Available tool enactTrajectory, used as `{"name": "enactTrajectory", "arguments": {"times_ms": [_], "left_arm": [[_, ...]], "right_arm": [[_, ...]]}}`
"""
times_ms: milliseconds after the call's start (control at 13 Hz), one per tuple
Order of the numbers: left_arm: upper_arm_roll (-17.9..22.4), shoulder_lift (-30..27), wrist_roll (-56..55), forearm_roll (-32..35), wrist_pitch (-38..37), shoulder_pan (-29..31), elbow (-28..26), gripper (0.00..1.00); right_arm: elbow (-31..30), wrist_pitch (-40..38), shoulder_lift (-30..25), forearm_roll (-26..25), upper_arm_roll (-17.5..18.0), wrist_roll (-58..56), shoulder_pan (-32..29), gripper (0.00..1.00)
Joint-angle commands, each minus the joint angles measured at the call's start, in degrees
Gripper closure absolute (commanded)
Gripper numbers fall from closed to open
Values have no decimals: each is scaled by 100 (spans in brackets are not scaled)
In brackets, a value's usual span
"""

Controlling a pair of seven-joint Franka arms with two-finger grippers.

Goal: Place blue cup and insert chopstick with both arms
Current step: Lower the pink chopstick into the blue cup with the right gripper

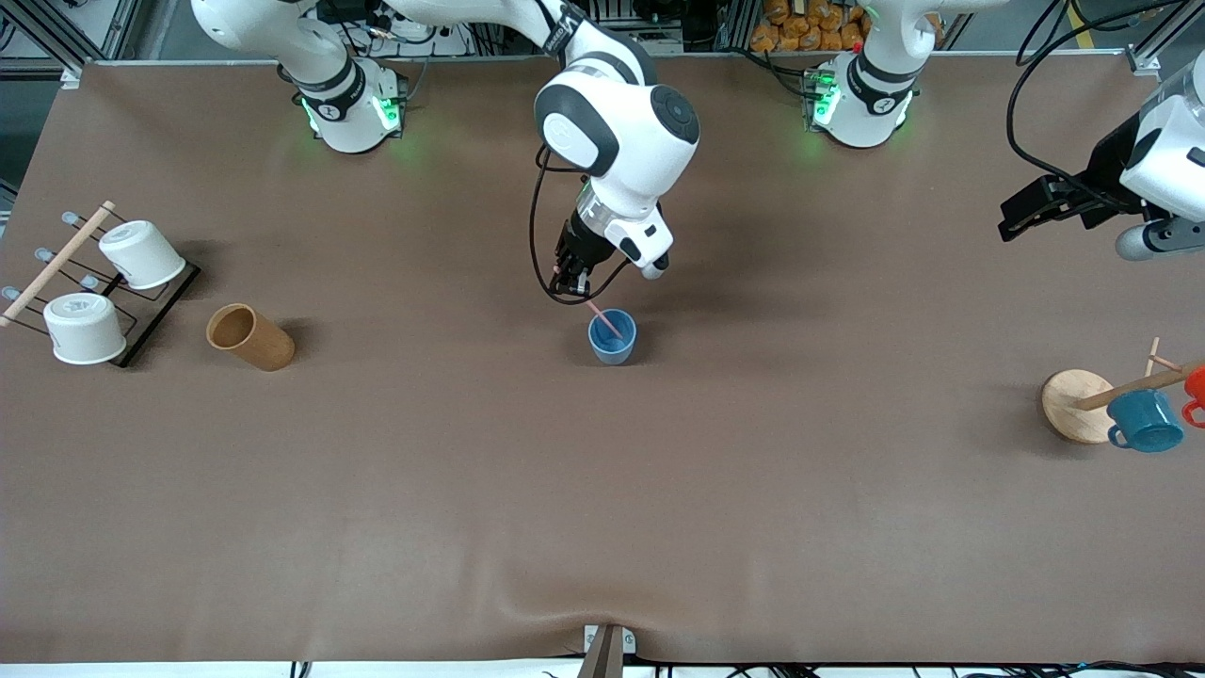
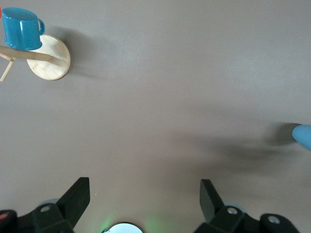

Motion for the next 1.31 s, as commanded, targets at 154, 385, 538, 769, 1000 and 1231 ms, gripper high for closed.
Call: {"name": "enactTrajectory", "arguments": {"times_ms": [154,385,538,769,1000,1231], "left_arm": [[29,-106,124,-250,69,23,-53,0],[38,-106,124,-259,61,40,-61,0],[47,-115,124,-259,61,49,-61,0],[47,-97,124,-268,61,49,-61,0],[47,-89,124,-242,69,49,-53,0],[38,-132,150,-207,52,40,-53,0]], "right_arm": [[249,-30,199,-96,-15,-67,1,100],[240,75,208,-105,-24,-67,10,68],[240,110,208,-113,-24,-110,2,0],[240,84,155,-113,-24,-93,19,0],[240,23,-11,-79,-6,-67,80,0],[223,14,-467,131,-32,-23,2,0]]}}
